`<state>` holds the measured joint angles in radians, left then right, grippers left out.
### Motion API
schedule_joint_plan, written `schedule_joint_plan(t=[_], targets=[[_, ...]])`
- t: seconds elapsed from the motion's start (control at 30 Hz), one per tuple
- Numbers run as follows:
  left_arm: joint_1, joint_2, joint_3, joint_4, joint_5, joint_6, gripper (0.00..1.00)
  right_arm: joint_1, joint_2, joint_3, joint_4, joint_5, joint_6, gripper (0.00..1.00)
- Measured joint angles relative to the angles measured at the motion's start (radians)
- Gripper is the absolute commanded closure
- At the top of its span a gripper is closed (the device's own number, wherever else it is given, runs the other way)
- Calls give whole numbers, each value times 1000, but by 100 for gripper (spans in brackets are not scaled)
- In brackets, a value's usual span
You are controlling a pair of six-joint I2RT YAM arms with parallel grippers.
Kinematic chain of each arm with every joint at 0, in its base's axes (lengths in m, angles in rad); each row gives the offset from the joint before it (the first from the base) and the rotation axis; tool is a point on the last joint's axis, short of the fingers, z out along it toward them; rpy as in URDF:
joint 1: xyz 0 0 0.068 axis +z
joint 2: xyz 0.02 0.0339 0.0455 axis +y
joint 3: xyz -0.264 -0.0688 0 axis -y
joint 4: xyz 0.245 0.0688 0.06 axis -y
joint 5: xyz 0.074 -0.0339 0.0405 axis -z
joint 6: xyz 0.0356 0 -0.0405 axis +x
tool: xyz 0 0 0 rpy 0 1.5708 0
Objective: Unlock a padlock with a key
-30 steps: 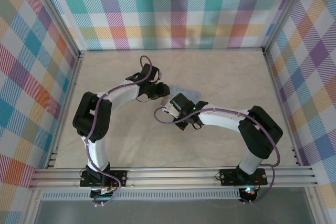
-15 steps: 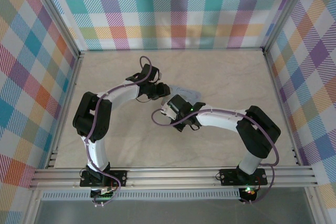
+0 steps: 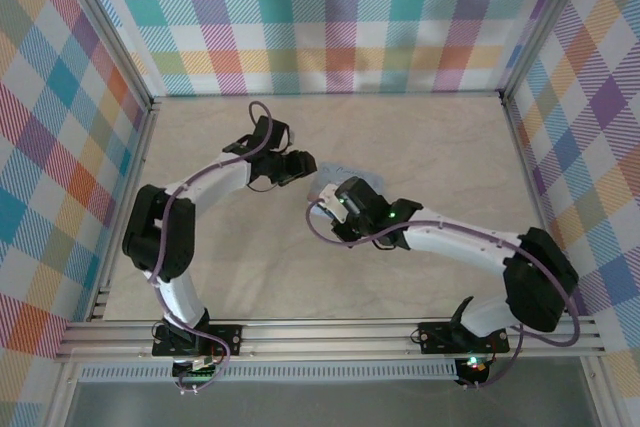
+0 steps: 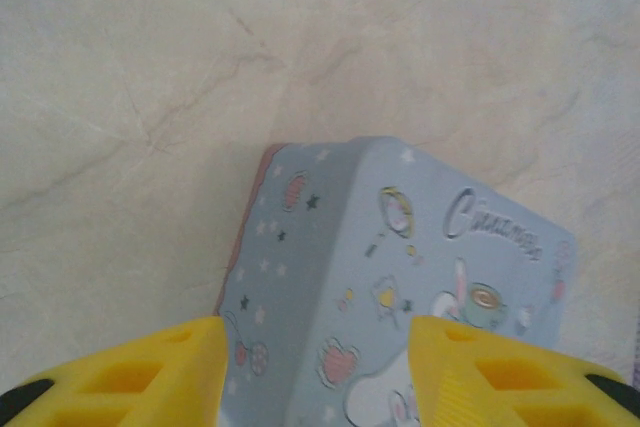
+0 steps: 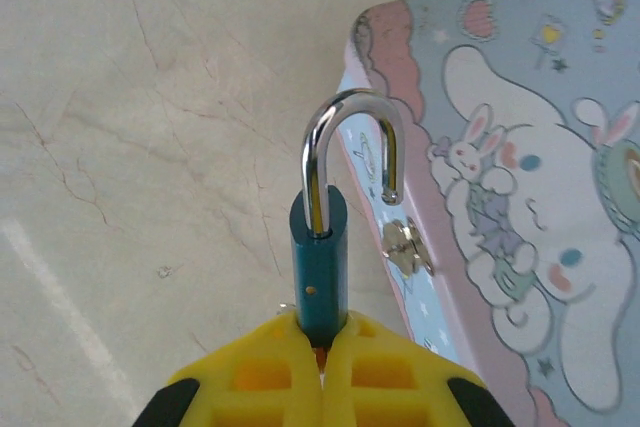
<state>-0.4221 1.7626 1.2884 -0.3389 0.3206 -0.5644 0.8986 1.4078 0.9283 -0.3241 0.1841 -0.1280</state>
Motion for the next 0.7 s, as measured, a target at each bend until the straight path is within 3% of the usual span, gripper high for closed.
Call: schedule_joint_plan(t=[0.23,0.27,0.37,0.4,0.7], targets=[[2,-162,-113,8,-22,-18,36,-86,-146,-53,-40,10,116,100],[2,-185,-137,8,-27,-21,28,-104,-171,-61,-47,11,134,100],[2,-244,-203,11,-49,-24,19,-156,-232,-79,-69,13,182,100],[2,-261,-221,8,-54,-24,1,-175,-250,-84,-77,12,198,100],[2,-415,-326,0,-126,-22,0,-333,-309,-91,-172,-10,323,100]])
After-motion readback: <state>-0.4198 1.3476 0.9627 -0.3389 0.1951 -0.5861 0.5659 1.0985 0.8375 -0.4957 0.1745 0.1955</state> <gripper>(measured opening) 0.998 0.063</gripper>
